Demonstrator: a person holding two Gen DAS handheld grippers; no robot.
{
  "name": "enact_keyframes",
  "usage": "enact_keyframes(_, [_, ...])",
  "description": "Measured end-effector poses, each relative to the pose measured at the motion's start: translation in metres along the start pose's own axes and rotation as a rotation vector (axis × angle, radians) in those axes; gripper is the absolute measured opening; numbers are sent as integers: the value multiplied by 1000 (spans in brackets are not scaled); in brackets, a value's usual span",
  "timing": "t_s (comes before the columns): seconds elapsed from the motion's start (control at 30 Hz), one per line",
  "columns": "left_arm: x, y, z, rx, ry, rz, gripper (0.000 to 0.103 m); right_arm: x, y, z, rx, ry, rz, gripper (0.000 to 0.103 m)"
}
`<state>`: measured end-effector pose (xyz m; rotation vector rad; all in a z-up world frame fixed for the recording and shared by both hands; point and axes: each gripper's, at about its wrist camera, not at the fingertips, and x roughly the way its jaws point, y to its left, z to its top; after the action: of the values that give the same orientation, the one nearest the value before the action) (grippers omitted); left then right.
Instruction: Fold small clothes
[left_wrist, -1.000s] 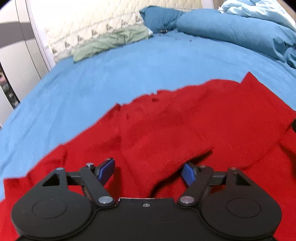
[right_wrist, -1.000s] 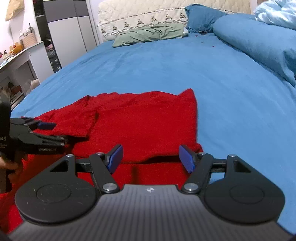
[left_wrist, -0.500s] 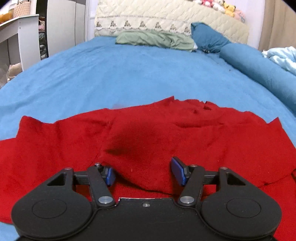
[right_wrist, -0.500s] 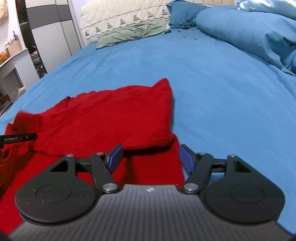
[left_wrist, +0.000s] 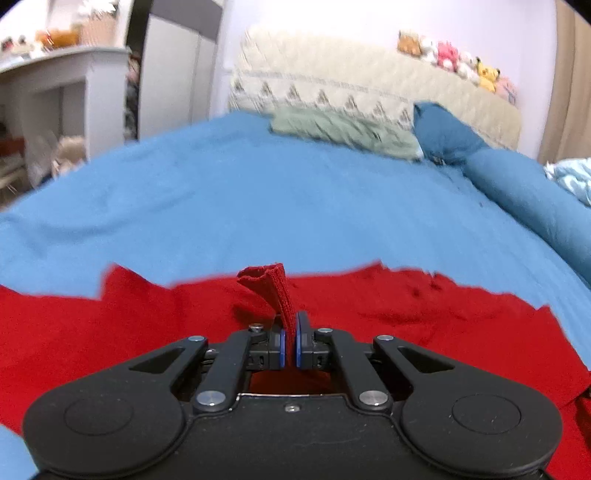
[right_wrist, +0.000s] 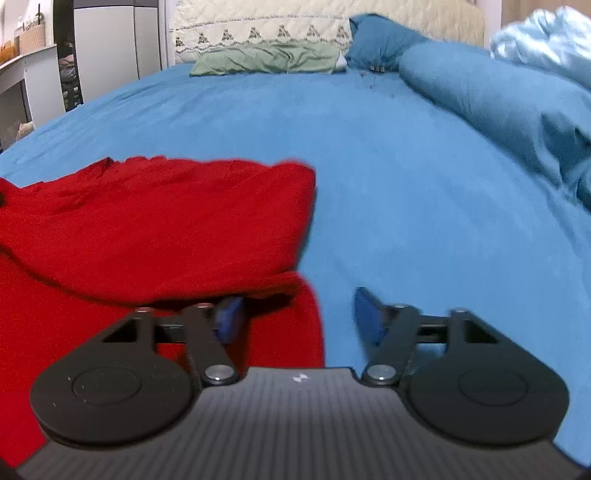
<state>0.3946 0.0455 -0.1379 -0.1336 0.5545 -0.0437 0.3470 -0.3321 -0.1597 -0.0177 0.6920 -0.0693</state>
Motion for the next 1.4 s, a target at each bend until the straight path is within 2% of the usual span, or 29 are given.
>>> enact_keyframes(0.03, [-5, 4, 1, 0, -19, 8, 5, 0, -2, 2, 9, 6, 8, 45])
enact_keyframes(0.1, [-8, 10, -5, 19, -26, 20, 5, 0, -4, -1, 14, 23, 28, 38])
enact_keyframes(0.17, [0, 12, -14, 38, 18, 45, 5, -1, -2, -6, -18, 21, 20, 37])
enact_keyframes(0.23, [5, 20, -25, 16, 65, 44, 5, -3, -4, -8, -10, 23, 23, 37])
enact_keyframes(0.33, [9, 26, -32, 9, 117, 63, 12, -5, -9, -9, 15, 36, 35, 37])
enact_keyframes(0.47, [-14, 28, -27, 6, 166, 164, 21, -12, -7, -4, -4, 72, 25, 38])
enact_keyframes(0.5, [-23, 26, -25, 8, 169, 194, 22, -17, -5, -3, -9, 75, 20, 42])
enact_keyframes(0.53, [-30, 23, -24, 23, 156, 220, 26, -25, -2, 0, -18, 60, 35, 51])
enact_keyframes(0.57, [-38, 17, -22, 58, 122, 250, 44, -37, 1, 3, -26, 14, 77, 63])
enact_keyframes(0.6, [-45, 11, -19, 93, 85, 254, 59, -47, 6, 5, -29, -33, 123, 69])
enact_keyframes(0.63, [-48, 4, -16, 120, 54, 238, 63, -52, 11, 8, -30, -61, 152, 82])
enact_keyframes(0.67, [-49, -2, -13, 134, 33, 203, 65, -53, 19, 13, -37, -74, 178, 85])
enact_keyframes(0.73, [-40, -10, -11, 136, 39, 109, 67, -42, 36, 21, -58, -64, 215, 85])
enact_keyframes(0.83, [-13, -11, -19, 111, 101, 44, 68, -12, 49, 24, -41, -47, 242, 85])
enact_keyframes(0.97, [16, 5, -33, 16, 219, 3, 68, 23, 42, 13, 21, 38, 187, 84])
enact_keyframes(1.07, [13, 6, -32, 34, 223, -6, 68, 16, 34, 11, 44, 39, 202, 84])
enact_keyframes(1.2, [13, 7, -32, 1, 223, -2, 70, 10, 37, 40, 82, -14, 241, 85])
enact_keyframes(1.3, [13, 4, -31, 12, 220, 0, 71, 40, 37, 70, 144, -2, 251, 85])
enact_keyframes(1.4, [15, 2, -32, 25, 220, 3, 72, 79, 30, 82, 199, 39, 178, 85])
